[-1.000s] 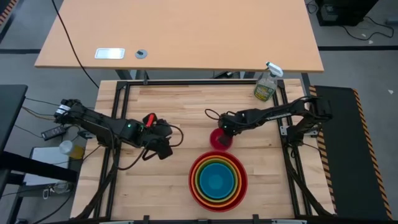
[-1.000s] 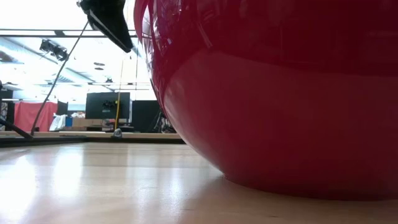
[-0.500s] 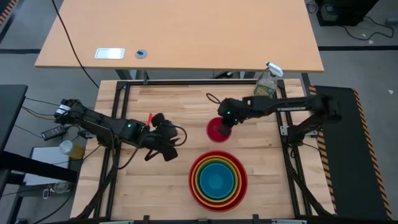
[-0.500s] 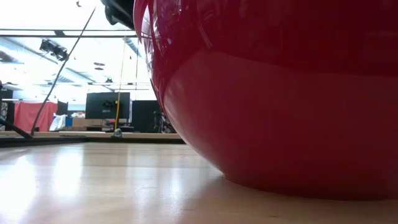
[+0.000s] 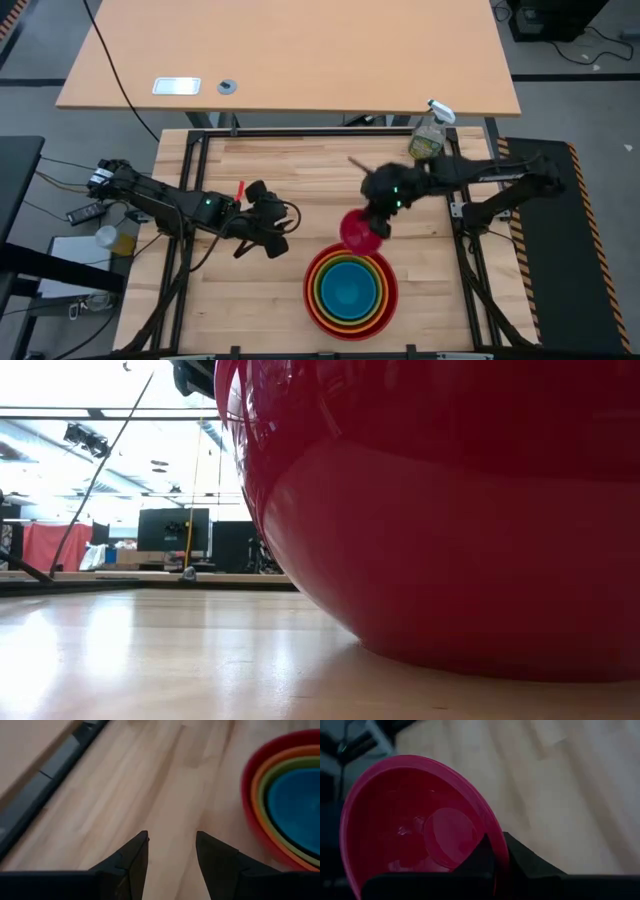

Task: Nest bowls inside each other
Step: Stack the small red bowl on top of the blue bowl

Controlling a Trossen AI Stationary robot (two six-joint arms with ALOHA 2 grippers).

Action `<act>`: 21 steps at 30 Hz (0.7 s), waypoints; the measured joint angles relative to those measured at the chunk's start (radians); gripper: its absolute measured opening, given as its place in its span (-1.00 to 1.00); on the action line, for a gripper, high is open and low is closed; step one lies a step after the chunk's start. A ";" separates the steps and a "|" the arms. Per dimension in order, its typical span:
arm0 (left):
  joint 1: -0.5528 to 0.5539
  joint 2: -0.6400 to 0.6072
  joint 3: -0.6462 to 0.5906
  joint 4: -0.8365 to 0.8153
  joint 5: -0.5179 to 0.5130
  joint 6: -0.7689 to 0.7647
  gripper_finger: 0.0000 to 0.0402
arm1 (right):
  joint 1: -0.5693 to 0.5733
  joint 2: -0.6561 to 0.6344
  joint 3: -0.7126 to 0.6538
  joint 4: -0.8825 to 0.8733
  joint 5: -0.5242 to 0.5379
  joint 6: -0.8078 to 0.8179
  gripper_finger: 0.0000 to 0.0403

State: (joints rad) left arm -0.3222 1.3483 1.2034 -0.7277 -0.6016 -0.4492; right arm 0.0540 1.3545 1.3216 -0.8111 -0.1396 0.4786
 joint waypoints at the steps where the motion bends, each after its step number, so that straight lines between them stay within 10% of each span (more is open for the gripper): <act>1: 0.000 0.000 0.000 0.000 -0.017 0.000 -0.17 | 0.029 0.009 0.000 0.007 -0.001 0.000 -0.88; 21: 0.023 0.000 0.000 0.051 -0.105 -0.002 -0.17 | 0.330 0.458 0.041 0.183 -0.025 0.052 -0.88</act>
State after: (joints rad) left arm -0.2994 1.3487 1.2034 -0.6767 -0.7063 -0.4515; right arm 0.3840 1.8125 1.3627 -0.6281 -0.1645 0.5306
